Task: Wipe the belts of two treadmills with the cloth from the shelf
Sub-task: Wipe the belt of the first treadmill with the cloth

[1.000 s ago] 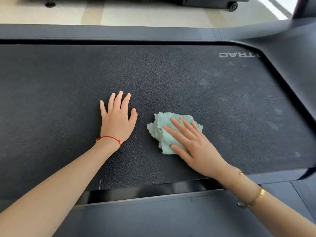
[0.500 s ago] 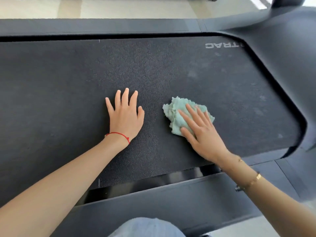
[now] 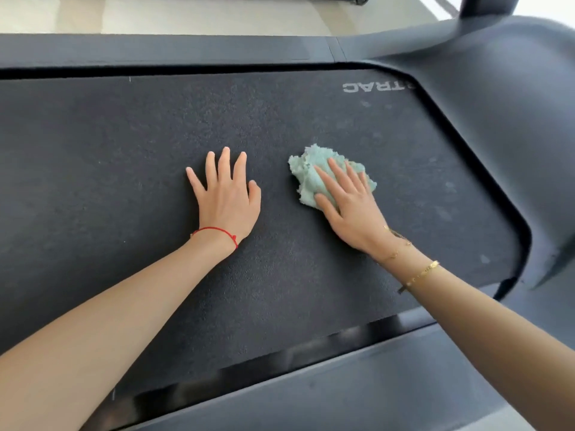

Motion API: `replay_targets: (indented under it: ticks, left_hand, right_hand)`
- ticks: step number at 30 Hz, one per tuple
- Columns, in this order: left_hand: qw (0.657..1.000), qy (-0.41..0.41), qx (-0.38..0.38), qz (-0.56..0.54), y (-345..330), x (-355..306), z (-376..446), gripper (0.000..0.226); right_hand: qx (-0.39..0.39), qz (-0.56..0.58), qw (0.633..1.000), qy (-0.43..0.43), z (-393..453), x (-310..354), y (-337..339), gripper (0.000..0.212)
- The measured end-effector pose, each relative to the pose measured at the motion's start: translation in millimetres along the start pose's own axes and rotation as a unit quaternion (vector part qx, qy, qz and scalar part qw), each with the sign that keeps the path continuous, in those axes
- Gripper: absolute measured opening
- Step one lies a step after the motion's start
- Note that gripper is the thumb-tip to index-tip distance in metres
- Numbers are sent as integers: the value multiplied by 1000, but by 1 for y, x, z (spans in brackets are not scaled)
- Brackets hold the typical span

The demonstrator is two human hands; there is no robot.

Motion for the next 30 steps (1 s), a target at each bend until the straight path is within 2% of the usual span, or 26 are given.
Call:
replay_targets:
  ticks: [3, 6, 8, 11, 14, 16, 18, 20, 22, 24, 27, 30]
  left_hand:
    - [1000, 21, -11, 7, -6, -10, 11, 55]
    - [999, 27, -24, 20, -11, -12, 13, 56]
    - [999, 26, -24, 28, -13, -11, 12, 56]
    - [999, 26, -16, 37, -13, -13, 12, 57]
    - [999, 22, -11, 48, -12, -14, 13, 64]
    - [998, 23, -7, 52, -12, -14, 14, 67]
    - [998, 24, -2, 56, -11, -14, 15, 68]
    - [998, 24, 0, 56, -11, -14, 15, 69]
    - [998, 23, 1, 54, -10, -14, 14, 69]
    - [998, 25, -1, 51, -9, -15, 14, 68]
    - [998, 28, -10, 53, -9, -16, 14, 66]
    - [998, 31, -11, 56, -9, -17, 15, 65]
  right_hand:
    - [44, -12, 989, 144, -40, 3, 5, 52]
    - [71, 5, 976, 204, -30, -14, 13, 51]
    - [54, 12, 983, 172, 10, -30, 13, 51]
    - [13, 5, 999, 50, 98, -44, 13, 53]
    - [22, -8, 999, -30, 155, -19, 6, 54]
    - [32, -12, 999, 10, 151, 5, -2, 54]
    - [39, -2, 994, 98, 122, 15, -4, 53]
    - [55, -2, 985, 166, 93, 4, 2, 52]
    - [63, 3, 979, 194, 82, -16, 10, 52]
    - [46, 6, 984, 174, 97, -36, 15, 53]
    - [19, -4, 997, 68, 155, -57, 17, 53]
    - [9, -18, 1000, -19, 215, -36, 10, 55]
Point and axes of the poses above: each hand's wrist, its own z-axis towards the middle knuckle, its own y-axis out of the back of the hand, x = y × z, the point moved 1 cm from there along z, towards the middle knuckle, and after that the axes turned 9 degrees about -y, right-handed, at the moved point
